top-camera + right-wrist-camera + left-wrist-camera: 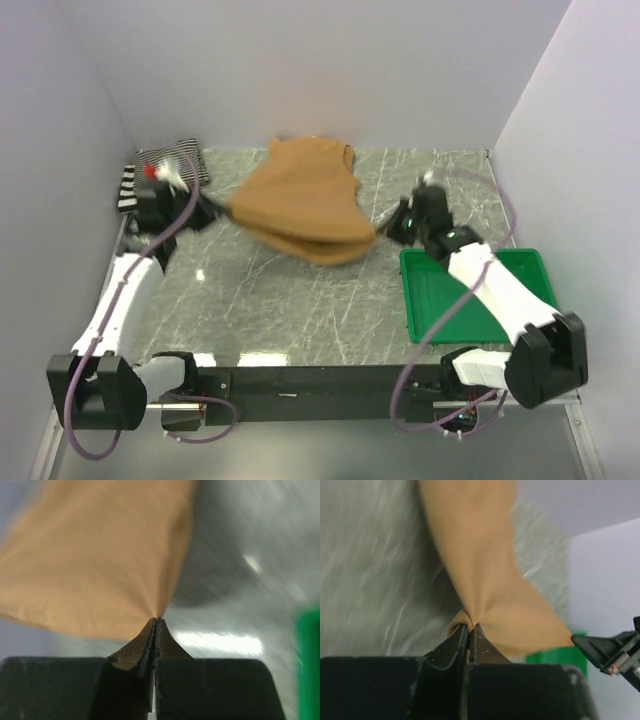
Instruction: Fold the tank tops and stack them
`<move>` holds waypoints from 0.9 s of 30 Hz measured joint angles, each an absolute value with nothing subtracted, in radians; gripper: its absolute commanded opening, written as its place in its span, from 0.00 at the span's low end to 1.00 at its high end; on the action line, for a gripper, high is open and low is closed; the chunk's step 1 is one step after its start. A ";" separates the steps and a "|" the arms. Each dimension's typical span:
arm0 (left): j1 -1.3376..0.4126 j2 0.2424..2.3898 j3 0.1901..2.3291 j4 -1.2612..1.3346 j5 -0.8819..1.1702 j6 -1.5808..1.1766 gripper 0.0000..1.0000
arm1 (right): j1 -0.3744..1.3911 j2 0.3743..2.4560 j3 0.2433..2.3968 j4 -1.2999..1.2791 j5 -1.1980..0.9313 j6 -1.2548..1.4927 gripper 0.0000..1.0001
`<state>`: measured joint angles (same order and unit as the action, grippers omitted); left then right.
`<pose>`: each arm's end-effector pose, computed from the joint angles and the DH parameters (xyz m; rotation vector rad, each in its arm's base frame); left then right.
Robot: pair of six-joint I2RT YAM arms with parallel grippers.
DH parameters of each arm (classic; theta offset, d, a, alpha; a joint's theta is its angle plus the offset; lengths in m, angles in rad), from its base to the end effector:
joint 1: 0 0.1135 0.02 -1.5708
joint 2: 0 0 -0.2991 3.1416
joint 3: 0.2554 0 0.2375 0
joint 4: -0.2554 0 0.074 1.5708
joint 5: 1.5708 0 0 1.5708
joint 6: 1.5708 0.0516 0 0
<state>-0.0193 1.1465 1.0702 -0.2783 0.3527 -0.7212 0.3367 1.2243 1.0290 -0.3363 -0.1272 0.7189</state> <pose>0.2450 -0.0226 0.3859 -0.4496 1.9419 -0.8269 0.2465 0.0932 0.3456 0.3378 2.1664 0.7518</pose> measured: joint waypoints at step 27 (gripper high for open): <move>-0.057 1.121 0.476 -0.196 0.223 -0.761 0.39 | 0.282 1.428 0.730 -0.256 -0.060 0.742 0.00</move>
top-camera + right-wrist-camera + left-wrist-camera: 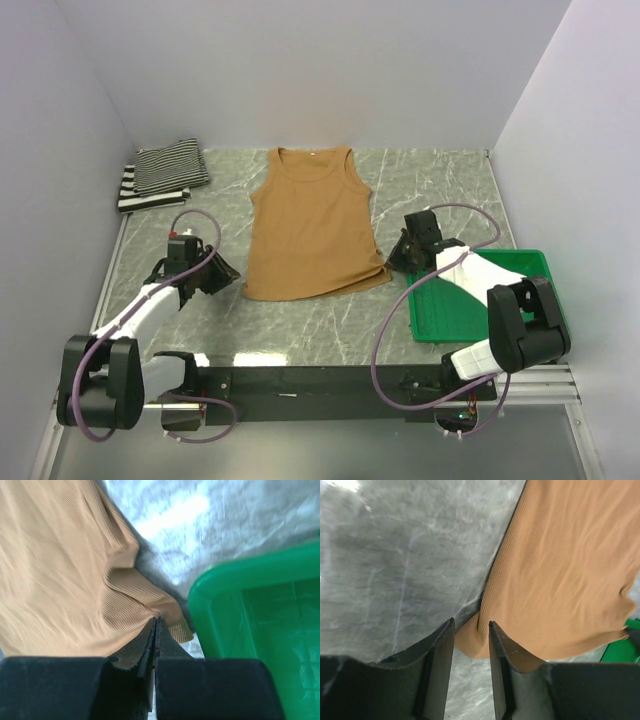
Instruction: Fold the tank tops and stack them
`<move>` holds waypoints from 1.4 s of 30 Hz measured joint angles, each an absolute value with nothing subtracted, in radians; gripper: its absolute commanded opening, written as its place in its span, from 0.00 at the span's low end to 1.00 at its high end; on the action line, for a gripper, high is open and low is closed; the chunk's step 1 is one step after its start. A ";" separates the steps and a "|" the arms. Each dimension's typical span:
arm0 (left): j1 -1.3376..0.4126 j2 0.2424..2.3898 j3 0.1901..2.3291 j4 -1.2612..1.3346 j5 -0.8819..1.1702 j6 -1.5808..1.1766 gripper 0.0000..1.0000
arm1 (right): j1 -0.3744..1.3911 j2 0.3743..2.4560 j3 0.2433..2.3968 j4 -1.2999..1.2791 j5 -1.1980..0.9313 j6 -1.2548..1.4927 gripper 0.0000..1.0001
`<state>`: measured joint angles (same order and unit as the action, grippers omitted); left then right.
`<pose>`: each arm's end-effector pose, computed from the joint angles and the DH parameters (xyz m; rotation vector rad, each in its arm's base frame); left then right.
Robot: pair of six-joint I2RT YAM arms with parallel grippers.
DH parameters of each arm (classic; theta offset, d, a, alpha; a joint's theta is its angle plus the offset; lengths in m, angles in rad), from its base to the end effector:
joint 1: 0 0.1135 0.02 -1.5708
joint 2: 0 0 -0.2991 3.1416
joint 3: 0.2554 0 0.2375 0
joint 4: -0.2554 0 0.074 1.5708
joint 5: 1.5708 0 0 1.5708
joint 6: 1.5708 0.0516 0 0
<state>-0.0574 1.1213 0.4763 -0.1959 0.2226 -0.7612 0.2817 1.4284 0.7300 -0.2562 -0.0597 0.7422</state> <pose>0.1917 -0.0224 0.2000 -0.7566 2.3684 -0.6324 0.2534 0.0765 0.2053 0.5678 2.5301 0.4717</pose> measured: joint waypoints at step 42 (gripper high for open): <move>-0.309 1.143 0.599 -0.276 0.118 -0.776 0.05 | 0.162 1.480 0.804 -0.255 -0.117 0.702 0.00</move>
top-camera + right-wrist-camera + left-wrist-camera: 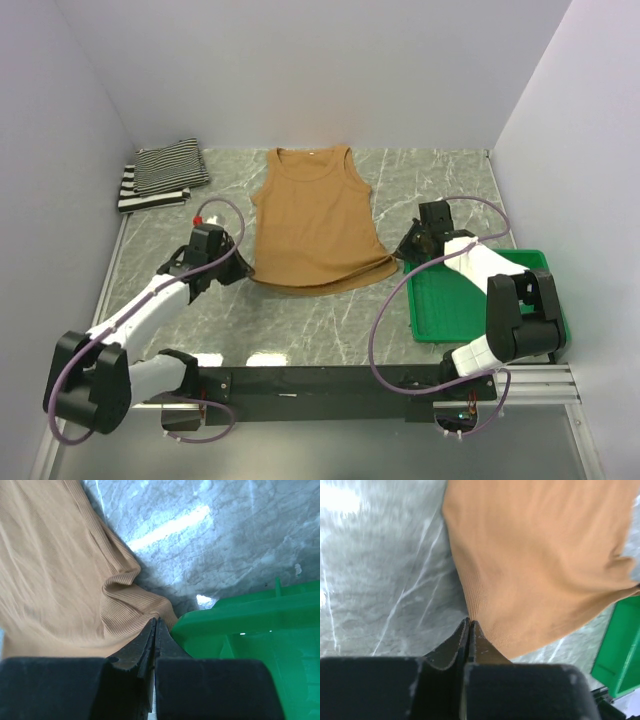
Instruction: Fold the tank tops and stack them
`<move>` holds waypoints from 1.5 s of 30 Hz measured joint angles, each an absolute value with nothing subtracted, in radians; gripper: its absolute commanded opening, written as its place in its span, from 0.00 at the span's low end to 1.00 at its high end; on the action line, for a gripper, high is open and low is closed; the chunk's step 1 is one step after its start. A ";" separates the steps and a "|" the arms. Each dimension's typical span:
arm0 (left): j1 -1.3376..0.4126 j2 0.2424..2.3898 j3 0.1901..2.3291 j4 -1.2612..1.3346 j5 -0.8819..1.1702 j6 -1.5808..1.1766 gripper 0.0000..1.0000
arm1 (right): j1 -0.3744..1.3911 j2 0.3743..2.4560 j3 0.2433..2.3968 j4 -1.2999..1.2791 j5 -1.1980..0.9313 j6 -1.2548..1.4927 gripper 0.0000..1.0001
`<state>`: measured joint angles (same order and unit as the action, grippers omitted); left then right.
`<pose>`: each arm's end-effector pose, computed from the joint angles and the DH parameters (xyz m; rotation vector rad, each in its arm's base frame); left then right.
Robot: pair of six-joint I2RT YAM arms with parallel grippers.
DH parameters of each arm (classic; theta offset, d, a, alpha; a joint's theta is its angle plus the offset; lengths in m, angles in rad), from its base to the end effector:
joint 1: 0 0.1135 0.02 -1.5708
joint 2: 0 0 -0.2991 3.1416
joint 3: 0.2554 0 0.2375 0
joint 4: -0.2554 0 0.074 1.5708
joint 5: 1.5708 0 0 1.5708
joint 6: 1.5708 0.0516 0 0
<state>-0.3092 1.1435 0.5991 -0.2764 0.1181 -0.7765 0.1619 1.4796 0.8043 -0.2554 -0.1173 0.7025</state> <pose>0.1973 -0.0694 0.2264 -0.5190 2.4306 -0.6310 0.2797 0.0518 0.2141 0.6366 2.4845 0.4927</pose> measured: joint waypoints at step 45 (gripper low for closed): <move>-0.356 1.233 0.451 -0.131 0.116 -0.838 0.15 | 0.115 1.541 0.797 -0.179 -0.206 0.716 0.00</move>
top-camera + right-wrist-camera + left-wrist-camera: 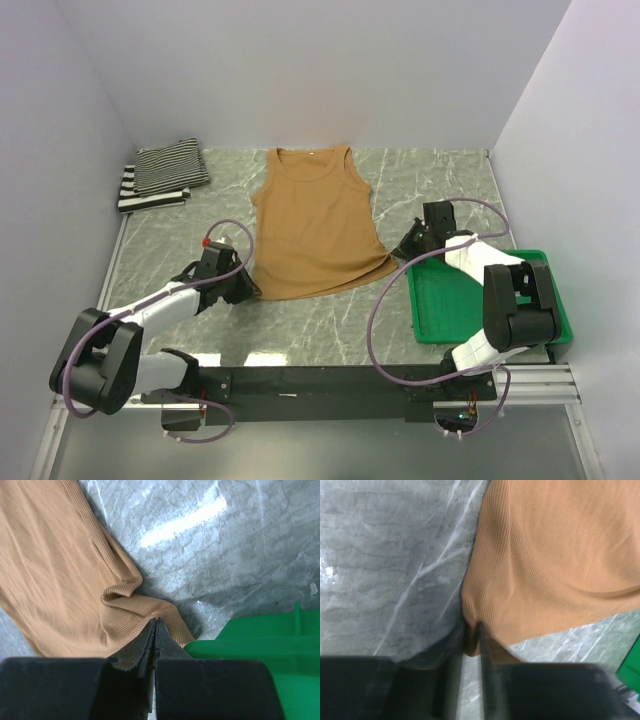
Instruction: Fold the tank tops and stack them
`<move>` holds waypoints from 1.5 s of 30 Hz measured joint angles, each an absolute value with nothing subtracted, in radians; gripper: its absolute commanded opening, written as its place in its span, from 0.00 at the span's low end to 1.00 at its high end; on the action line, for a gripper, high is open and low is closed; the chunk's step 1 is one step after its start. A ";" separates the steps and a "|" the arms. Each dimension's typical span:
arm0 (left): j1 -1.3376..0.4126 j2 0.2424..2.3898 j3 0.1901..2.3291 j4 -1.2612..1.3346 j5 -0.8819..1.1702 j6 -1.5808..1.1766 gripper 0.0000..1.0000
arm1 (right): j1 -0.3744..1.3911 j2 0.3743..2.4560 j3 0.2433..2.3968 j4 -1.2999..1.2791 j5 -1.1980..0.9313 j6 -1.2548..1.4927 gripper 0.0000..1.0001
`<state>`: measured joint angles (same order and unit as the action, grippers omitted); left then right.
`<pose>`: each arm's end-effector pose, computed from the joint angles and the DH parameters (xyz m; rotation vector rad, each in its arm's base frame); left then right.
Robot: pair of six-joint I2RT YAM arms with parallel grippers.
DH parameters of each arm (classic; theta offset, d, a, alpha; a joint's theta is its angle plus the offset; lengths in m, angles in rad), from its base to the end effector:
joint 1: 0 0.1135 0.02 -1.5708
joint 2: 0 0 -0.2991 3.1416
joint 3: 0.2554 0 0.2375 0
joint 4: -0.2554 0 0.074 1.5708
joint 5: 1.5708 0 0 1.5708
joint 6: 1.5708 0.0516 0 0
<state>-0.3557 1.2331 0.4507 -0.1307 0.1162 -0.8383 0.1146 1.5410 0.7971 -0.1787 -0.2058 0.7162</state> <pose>0.1880 -0.0762 0.1771 -0.5693 2.5288 -0.6218 0.2928 0.0443 0.2018 0.6754 2.4777 0.5904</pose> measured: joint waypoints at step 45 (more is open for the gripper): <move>-0.427 1.032 0.543 -0.363 -0.010 -0.791 0.44 | 0.311 1.106 0.502 -0.231 -0.124 0.767 0.00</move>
